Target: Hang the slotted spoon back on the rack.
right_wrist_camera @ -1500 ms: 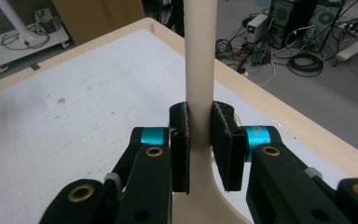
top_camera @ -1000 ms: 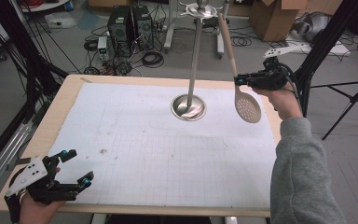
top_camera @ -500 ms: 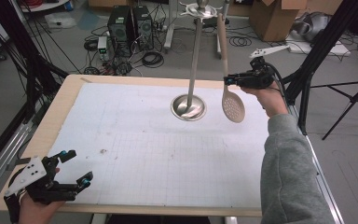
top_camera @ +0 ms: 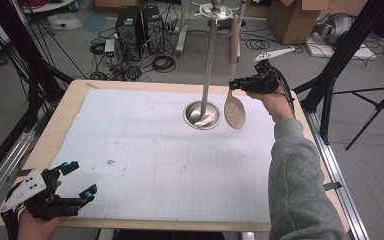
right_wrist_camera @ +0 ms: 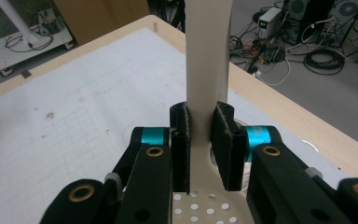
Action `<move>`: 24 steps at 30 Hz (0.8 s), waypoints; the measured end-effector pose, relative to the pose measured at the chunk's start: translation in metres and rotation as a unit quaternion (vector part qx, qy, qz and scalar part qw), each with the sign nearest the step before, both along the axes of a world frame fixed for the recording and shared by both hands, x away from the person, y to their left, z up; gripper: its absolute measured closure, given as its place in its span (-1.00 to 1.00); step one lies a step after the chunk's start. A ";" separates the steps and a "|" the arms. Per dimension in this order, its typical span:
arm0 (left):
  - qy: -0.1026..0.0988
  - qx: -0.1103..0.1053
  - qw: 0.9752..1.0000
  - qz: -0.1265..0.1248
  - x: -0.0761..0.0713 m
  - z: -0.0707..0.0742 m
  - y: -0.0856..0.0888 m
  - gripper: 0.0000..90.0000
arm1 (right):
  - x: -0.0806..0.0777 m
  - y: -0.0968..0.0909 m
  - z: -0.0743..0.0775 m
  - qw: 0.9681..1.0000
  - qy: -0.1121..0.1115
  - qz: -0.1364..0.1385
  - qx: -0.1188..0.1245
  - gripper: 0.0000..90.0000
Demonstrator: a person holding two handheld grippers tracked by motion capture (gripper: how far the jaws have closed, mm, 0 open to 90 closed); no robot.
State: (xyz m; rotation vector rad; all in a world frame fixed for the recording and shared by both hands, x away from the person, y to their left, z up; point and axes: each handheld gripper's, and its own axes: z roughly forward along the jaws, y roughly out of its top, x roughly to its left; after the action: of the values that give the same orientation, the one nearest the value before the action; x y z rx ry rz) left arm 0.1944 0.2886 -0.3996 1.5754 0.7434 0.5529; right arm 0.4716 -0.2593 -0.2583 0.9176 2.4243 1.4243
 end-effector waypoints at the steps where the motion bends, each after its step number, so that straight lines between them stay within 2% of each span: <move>1: 0.000 0.001 1.000 0.000 -0.001 0.000 0.000 -0.90 | 0.002 0.003 -0.001 1.000 -0.002 -0.002 0.000 0.75; 9: -0.002 -0.002 1.000 0.006 -0.004 0.001 0.004 -0.90 | 0.004 0.006 -0.003 1.000 -0.007 -0.006 0.001 0.74; 12: -0.002 -0.003 1.000 0.007 -0.004 0.001 0.004 -0.90 | 0.004 0.006 -0.004 1.000 -0.006 -0.010 -0.002 0.62; 14: -0.003 -0.002 1.000 0.006 -0.004 0.002 0.004 -0.90 | 0.002 0.006 -0.005 1.000 -0.003 -0.009 -0.002 0.46; 15: -0.003 -0.003 1.000 0.005 -0.002 0.002 0.003 -0.90 | 0.000 0.006 -0.006 1.000 -0.006 -0.012 -0.009 0.30; 16: -0.003 -0.003 1.000 0.005 -0.002 0.002 0.003 -0.90 | 0.000 0.006 -0.006 1.000 -0.006 -0.012 -0.009 0.30; 17: -0.003 -0.004 1.000 0.004 -0.001 0.002 0.002 -0.90 | -0.004 0.006 -0.007 1.000 -0.007 -0.016 -0.015 0.13; 18: -0.003 -0.004 1.000 0.003 0.000 0.002 0.002 -0.90 | -0.004 0.006 -0.007 1.000 -0.007 -0.016 -0.015 0.13; 19: -0.002 -0.006 1.000 0.003 0.001 0.002 0.002 -0.90 | -0.008 0.005 -0.008 1.000 -0.008 -0.020 -0.018 -0.03; 20: -0.003 -0.006 1.000 0.003 0.002 0.002 0.002 -0.90 | -0.008 0.005 -0.008 1.000 -0.008 -0.020 -0.018 -0.03; 21: -0.002 -0.007 1.000 0.002 0.003 0.002 0.002 -0.90 | -0.012 0.003 -0.008 1.000 -0.007 -0.027 -0.014 -0.20; 22: -0.004 -0.007 1.000 0.001 0.003 0.002 0.002 -0.90 | -0.012 0.003 -0.008 1.000 -0.007 -0.027 -0.014 -0.20; 23: -0.004 -0.009 1.000 0.001 0.005 0.002 0.001 -0.90 | -0.017 0.003 -0.007 0.999 -0.014 -0.030 -0.011 -0.34; 24: -0.004 -0.010 1.000 0.000 0.006 0.003 0.001 -0.90 | -0.020 0.003 -0.007 0.999 -0.021 -0.032 -0.008 -0.37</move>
State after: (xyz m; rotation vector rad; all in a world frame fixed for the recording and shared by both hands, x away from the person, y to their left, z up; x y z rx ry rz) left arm 0.2002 0.2898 -0.3970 1.5537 0.7416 0.5505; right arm 0.4517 -0.2568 -0.2655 0.9417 2.3519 1.3853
